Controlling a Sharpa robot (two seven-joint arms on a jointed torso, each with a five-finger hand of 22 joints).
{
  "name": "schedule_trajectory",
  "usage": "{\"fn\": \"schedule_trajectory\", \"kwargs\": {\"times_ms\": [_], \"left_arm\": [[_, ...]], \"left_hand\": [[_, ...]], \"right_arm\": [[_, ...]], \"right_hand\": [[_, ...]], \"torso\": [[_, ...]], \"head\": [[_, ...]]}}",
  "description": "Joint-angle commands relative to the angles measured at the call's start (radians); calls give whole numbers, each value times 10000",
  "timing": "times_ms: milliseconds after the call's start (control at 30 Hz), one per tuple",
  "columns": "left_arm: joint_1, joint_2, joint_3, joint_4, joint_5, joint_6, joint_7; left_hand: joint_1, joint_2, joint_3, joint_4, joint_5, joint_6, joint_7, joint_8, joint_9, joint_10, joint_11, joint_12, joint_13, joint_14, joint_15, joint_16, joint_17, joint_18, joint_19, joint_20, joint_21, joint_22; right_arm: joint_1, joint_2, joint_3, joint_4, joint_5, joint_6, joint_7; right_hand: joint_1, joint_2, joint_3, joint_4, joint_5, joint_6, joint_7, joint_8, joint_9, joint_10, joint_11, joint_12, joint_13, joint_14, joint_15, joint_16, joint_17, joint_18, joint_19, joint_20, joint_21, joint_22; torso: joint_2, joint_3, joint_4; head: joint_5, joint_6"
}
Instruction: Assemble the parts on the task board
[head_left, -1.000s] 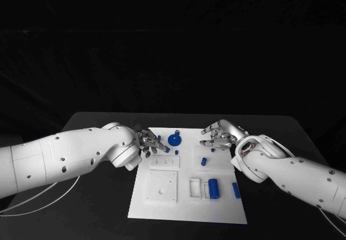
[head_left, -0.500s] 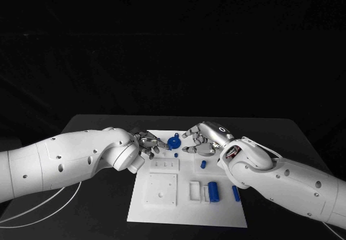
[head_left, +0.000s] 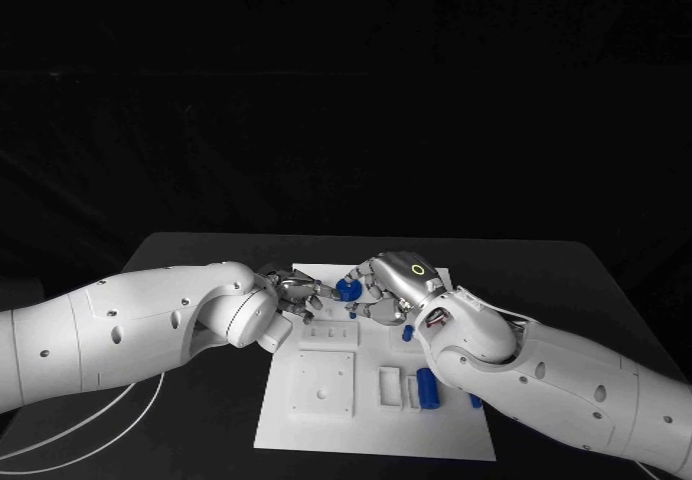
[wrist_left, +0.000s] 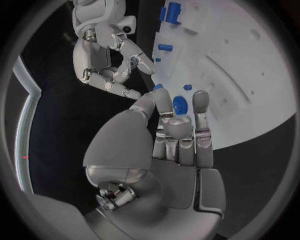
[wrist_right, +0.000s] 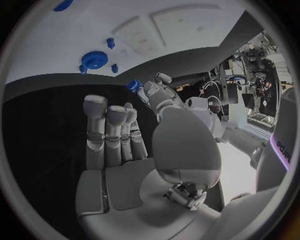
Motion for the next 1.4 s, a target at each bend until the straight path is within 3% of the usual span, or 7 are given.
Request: {"fn": "schedule_trajectory", "kwargs": {"times_ms": [33, 267, 567, 933, 1133, 1267, 1400], "left_arm": [[-14, -17, 26, 62, 518, -36, 339], [-39, -38, 66, 103, 624, 46, 413], [-45, -47, 76, 154, 709, 190, 415], [-44, -172, 76, 120, 621, 174, 436], [-42, -275, 74, 62, 463, 208, 510], [-39, -383, 66, 20, 335, 50, 727], [-36, -550, 45, 5, 328, -383, 1117]], "left_hand": [[1, 77, 25, -33, 27, 1769, -574, 38, 863, 405, -196, 23, 16, 11, -8, -62, -3, 13, -71, -4, 27, 191], [-8, 90, 30, -51, 25, 1765, -574, 38, 866, 405, -205, 15, 14, 6, -16, -74, -17, 19, -68, -10, 22, 188], [-29, 107, 33, -94, 23, 1756, -575, 39, 871, 405, -211, 4, 10, 7, -25, -86, -24, 22, -58, -17, 9, 187], [-44, 121, 33, -128, 4, 1730, -571, 35, 870, 405, -219, -20, -3, -2, -37, -106, -45, 28, -48, -26, -2, 188], [-42, 149, -8, -77, -229, 1650, -557, 32, 853, 405, -210, -125, -56, -67, -43, -231, -226, 10, -74, -37, -52, 178], [146, 138, -97, 78, -875, 1034, -421, 26, 659, 387, -138, -729, -308, -280, -56, -661, -657, -54, -146, -87, -218, 128], [417, 110, -372, 89, -945, 165, -191, 42, 394, 170, -27, -1903, -778, -624, 141, -1385, -1020, -62, -396, 67, -626, -55]], "right_arm": [[-25, 109, -17, -50, -854, -273, -569], [-64, 251, -69, -133, -934, -205, -611], [-80, 322, -95, -247, -951, -193, -622], [-105, 245, -123, -283, -827, -90, -644], [-116, 175, -125, -249, -633, 115, -562], [-119, 152, -126, -283, -375, 446, -335], [-118, 192, -131, -410, -28, 974, 114]], "right_hand": [[11, -93, 94, 4, -91, 50, -11, -38, -10, 69, -13, -26, 19, 78, 12, 53, 21, -117, 486, -52, 60, 691], [-29, -108, 295, 42, -196, 218, -49, -39, -11, 93, -39, -12, 60, 93, -3, 76, 90, -138, 483, -67, 159, 705], [-144, -145, 1125, 6, -615, 655, -160, -41, -12, 206, -115, 44, 168, 173, -48, 133, 206, -200, 496, -115, 397, 741], [-201, -146, 1251, 4, -564, 744, -183, -42, -12, 230, -130, 46, 202, 188, -59, 149, 252, -218, 492, -125, 485, 752], [-214, -165, 1270, 0, -545, 740, -184, -43, -13, 236, -131, 43, 213, 194, -60, 157, 273, -221, 490, -128, 513, 755], [-78, -146, 1339, -104, -592, 676, -157, -45, -14, 234, -112, 57, 239, 181, -44, 153, 281, -227, 478, -118, 497, 753], [80, -69, 1511, -290, -615, 536, -98, -43, -14, 221, -83, 84, 287, 168, -39, 177, 318, -216, 463, -111, 532, 765]], "torso": [[8, 12, -4], [7, 25, -10], [11, 33, -14], [5, 37, -11], [4, 34, -9], [7, 28, -13], [4, 26, -18]], "head": [[9, 9], [26, 9], [11, 1], [8, -15], [68, -25], [99, -26], [174, -14]]}}
